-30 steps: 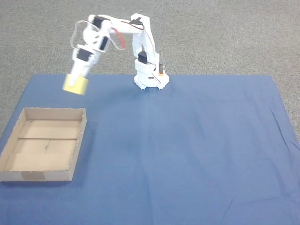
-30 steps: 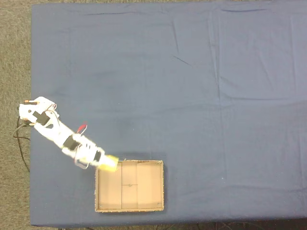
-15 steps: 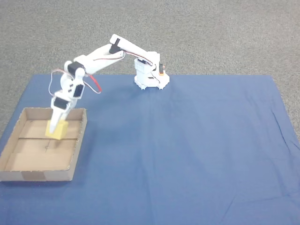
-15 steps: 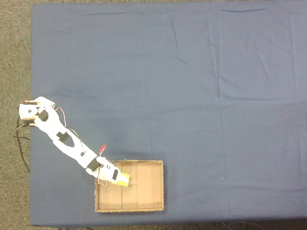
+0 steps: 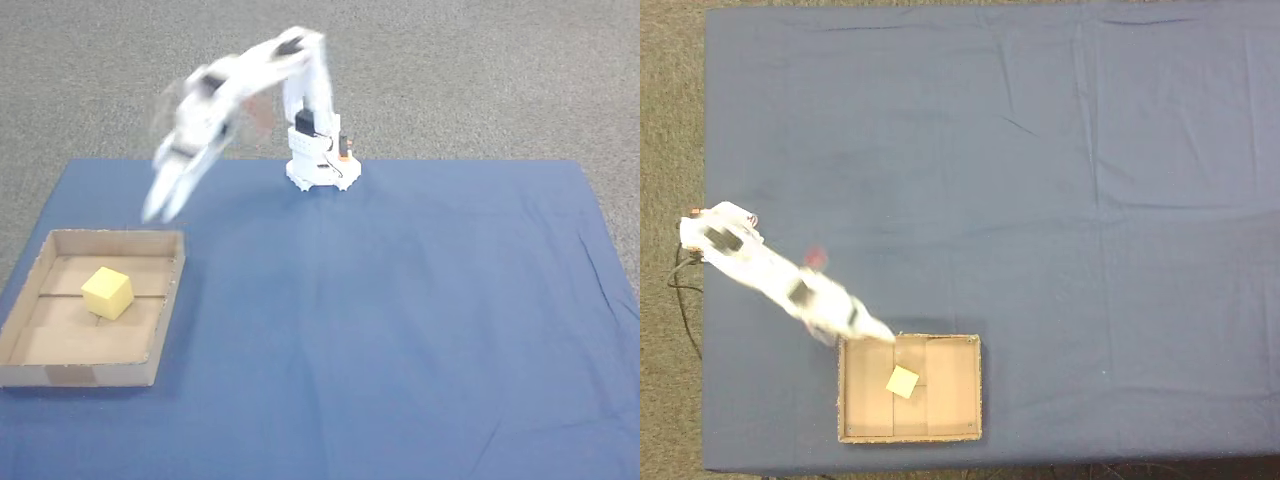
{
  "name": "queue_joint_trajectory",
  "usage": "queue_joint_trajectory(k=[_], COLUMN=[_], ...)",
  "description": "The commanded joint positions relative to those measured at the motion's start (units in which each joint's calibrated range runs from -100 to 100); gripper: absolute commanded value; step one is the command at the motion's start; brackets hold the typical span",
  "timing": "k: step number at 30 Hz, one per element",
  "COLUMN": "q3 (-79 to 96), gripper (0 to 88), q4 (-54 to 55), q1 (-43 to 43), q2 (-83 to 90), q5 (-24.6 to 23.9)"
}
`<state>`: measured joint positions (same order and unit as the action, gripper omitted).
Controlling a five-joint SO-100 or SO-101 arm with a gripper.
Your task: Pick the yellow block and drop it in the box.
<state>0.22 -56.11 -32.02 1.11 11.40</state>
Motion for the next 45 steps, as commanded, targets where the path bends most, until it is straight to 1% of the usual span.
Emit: queue_joint_trajectory(k=[1,2,3,5,9,10,12,13,14,16,19,25,37,39,40,45], q3=[26.6,33.8,43.2,62.1,84.5,89.6,99.6,99.6,99.6,99.6,99.6,99.6,99.6,99.6,99.6,99.6], gripper=[10.1,3.3,0.2,0.2,0.2,0.2,0.2,0.2,0.2,0.2,0.2,0.2,0.2,1.7,0.3,0.2], q4=[0.1,-0.2,0.6,2.6,4.6,7.4,15.9,13.2,10.2,8.3,8.3,8.3,8.3,8.3,8.3,8.3], q1=[15.0,20.0,24.8,32.3,35.4,35.4,35.1,34.3,34.3,34.3,32.4,33.2,33.7,33.6,33.7,33.7], q2=[46.6,55.4,64.8,78.4,87.3,88.9,92.5,93.9,96.4,96.5,96.5,96.5,96.5,96.5,96.5,96.5], q5=[-5.1,-3.5,-2.6,-2.2,-8.4,-9.6,-8.5,-9.8,-9.8,-10.6,-11.7,-10.5,-11.1,-11.1,-11.0,-11.0])
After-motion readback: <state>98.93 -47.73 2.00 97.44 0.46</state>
